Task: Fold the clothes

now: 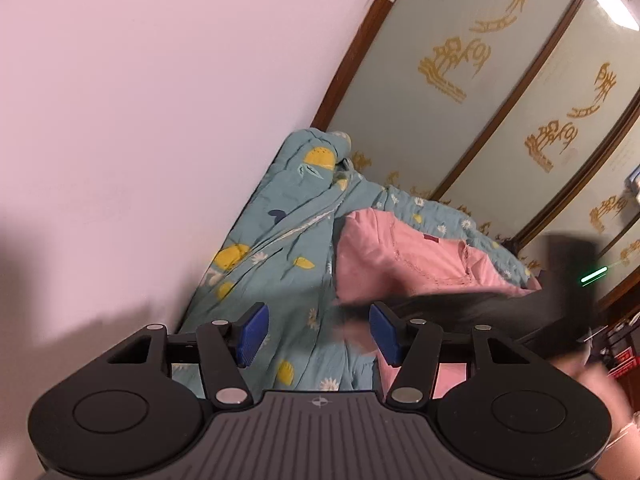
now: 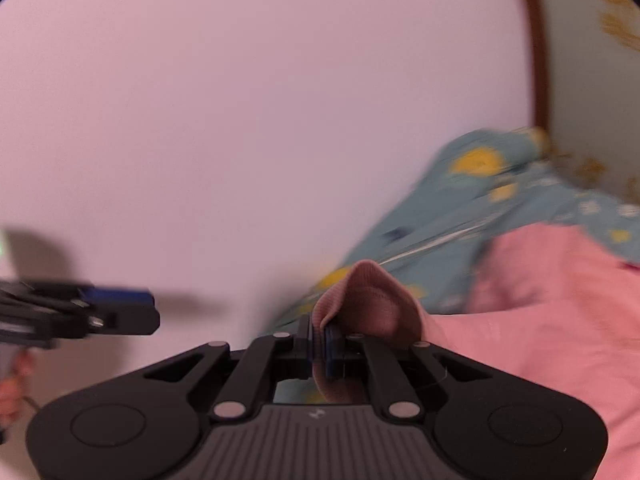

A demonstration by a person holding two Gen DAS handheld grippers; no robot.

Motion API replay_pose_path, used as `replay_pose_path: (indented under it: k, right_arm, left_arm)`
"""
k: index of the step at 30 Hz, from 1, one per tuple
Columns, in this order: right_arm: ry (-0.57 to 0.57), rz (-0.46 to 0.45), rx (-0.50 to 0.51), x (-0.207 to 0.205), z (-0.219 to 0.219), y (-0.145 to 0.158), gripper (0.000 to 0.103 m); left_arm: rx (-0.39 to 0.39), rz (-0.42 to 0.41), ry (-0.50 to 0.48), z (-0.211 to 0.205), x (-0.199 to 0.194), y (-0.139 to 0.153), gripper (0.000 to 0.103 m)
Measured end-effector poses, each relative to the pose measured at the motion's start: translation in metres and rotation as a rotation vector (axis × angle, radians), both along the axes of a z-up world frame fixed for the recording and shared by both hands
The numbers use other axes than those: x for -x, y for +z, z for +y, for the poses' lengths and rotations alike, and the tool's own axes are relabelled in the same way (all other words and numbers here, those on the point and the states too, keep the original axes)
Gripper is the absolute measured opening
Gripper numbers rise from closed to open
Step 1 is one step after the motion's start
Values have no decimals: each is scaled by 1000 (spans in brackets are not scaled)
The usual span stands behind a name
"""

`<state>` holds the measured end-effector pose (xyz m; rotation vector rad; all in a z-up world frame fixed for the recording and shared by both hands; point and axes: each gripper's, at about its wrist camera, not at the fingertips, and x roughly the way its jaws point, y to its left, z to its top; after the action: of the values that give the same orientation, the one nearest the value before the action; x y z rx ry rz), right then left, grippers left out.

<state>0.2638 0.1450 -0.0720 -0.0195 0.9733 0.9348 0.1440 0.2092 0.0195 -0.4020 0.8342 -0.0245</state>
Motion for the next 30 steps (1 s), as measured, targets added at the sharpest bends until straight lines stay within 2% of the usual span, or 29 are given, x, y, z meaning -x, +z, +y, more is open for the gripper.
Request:
replay_pose_path:
  k: [1,2,3,5,8,10,12,15,19,21,23,24,26,27,28,29,30]
  right_arm:
    - [25,-3,17,11,20,-11,5]
    - [49,-6,34,22,40,-22,6]
    - [71,-8,47,32,58,-32,10]
    - [79,-2,22,42,74,-43,15]
    - [132,31,-50,46,73,-42,16]
    - [160,21,-81,47,66,-35,25]
    - [168,-33,-119,45,36,-18,31]
    - [76,-22,-150,25,-31,-7,33]
    - [-104,-37,-111,9,-133,1,33]
    - [-255,-43,-90,6,-212,8,34]
    - [-343,-32,-107,12,-259,13,34]
    - [-378,-29,-115,16,-277,14,34]
    - [-504,-23,-147,35,-340,17,35]
    - [-544,-18,-160,44,-359,16,35]
    - [-571,-11,-171,53,-373,14,35]
    - [-607,4,-185,62,-393,12,35]
    - [-627,15,-189,71,-402,9,35]
  left_arm:
    - [5,-3,4,3,5,1,56]
    - [-2,-2,16,6,9,1,51]
    - [-15,-3,25,9,13,2,50]
    - [-29,-14,31,16,18,4,55]
    - [-50,-8,9,18,23,3,56]
    - [-47,-8,-9,18,24,0,59]
    - [-34,-7,-12,18,24,-5,64]
    - [-25,38,-9,19,15,-27,67]
    - [28,158,34,22,6,-69,67]
    - [82,219,77,25,5,-92,67]
    - [116,243,117,28,4,-109,67]
    - [105,241,137,27,1,-117,67]
    - [48,227,174,23,-6,-133,64]
    - [-39,218,185,17,-8,-137,29]
    - [-165,208,190,8,-10,-139,8]
    - [-292,198,194,0,-12,-141,4]
    - [-398,173,201,-7,-10,-139,4]
